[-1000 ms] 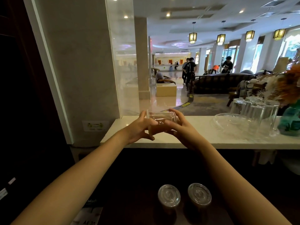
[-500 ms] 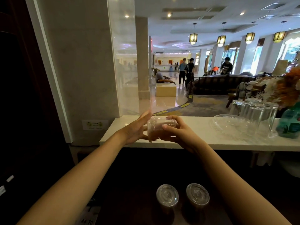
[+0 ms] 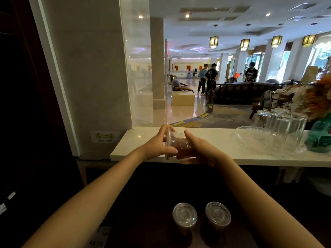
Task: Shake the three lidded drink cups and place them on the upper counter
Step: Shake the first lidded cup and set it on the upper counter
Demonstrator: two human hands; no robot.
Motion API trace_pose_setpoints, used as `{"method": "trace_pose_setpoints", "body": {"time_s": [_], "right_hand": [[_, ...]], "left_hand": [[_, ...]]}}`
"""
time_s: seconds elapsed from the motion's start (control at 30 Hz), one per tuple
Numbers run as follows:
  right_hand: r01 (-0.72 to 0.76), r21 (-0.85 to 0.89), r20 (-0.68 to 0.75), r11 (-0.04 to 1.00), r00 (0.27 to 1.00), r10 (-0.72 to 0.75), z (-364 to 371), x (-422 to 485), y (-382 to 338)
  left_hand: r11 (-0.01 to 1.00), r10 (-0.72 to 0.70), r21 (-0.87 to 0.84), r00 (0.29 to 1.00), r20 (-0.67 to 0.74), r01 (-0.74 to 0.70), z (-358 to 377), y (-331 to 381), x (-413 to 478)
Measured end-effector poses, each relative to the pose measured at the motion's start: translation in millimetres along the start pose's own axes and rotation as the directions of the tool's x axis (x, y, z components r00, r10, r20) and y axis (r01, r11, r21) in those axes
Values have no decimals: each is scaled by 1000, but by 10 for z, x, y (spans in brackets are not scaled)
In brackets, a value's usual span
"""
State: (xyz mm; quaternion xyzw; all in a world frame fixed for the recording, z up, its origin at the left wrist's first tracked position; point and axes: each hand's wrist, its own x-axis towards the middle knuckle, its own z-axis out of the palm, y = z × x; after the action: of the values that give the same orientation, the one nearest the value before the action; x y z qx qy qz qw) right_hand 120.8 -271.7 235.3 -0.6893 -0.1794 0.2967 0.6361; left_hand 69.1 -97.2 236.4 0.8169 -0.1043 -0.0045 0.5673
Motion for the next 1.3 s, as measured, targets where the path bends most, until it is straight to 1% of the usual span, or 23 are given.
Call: {"method": "trace_pose_setpoints", "body": {"time_s": [0.03,0.1,0.13,0.17,0.2,0.23,0.3,0.4,0.5,0.6,0.7,0.77,0.83,0.93,1.0,1.3], "right_hand": [[12,10,-13,1000,1000,-12,9,6,10],[43,65,-40,997,998,-40,-7,1,17],[55,69,-43,996,998,-52,-15,-9,15],[67,37,-42,997,997,-65,-25,-13,19],[80,-16,-36,997,996,-81,-26,-14,28],[102,-76,-29,992,994,-104,-30,-5,38],[152,-174,-17,973,987,-158,-23,-14,9],[190,-266,4,945,981,-196,-12,-56,-170],[204,-286,0,936,977,-213,-40,-23,-372],[209,-340,1,917,975,-221,-45,22,-571],[245,-459,-4,854,961,-277,-11,74,-760],[255,-539,-4,803,952,-305,17,128,-870],[256,-609,-6,751,945,-327,23,195,-948],[236,-686,-5,688,944,-329,7,284,-1003],[217,-705,-9,675,949,-315,-2,320,-1014],[162,-685,-43,710,964,-262,-125,368,-950]], "left_hand": [[998,41,53,999,-11,-40,3,-28,-4],[997,60,51,998,2,-60,-2,-55,-19],[1000,26,-5,1000,11,-26,-13,-49,-26],[996,-24,-82,999,30,27,-28,-23,-32],[985,-85,-143,995,56,92,-58,-9,-21],[974,-143,-165,986,92,156,-99,3,-3],[961,-233,-113,959,164,253,-174,40,27],[954,-270,-67,934,235,292,-217,107,43],[967,-207,-109,959,196,231,-180,138,52],[974,-82,-203,993,86,98,-146,79,100],[957,-16,-291,999,-33,5,-112,62,167],[945,13,-323,992,-123,-53,-106,43,248],[938,33,-336,984,-174,-91,-126,10,337],[958,29,-272,979,-203,-85,-163,11,443],[972,26,-223,976,-218,-75,-172,38,494],[986,-22,-166,988,-154,-4,-190,39,640]]}}
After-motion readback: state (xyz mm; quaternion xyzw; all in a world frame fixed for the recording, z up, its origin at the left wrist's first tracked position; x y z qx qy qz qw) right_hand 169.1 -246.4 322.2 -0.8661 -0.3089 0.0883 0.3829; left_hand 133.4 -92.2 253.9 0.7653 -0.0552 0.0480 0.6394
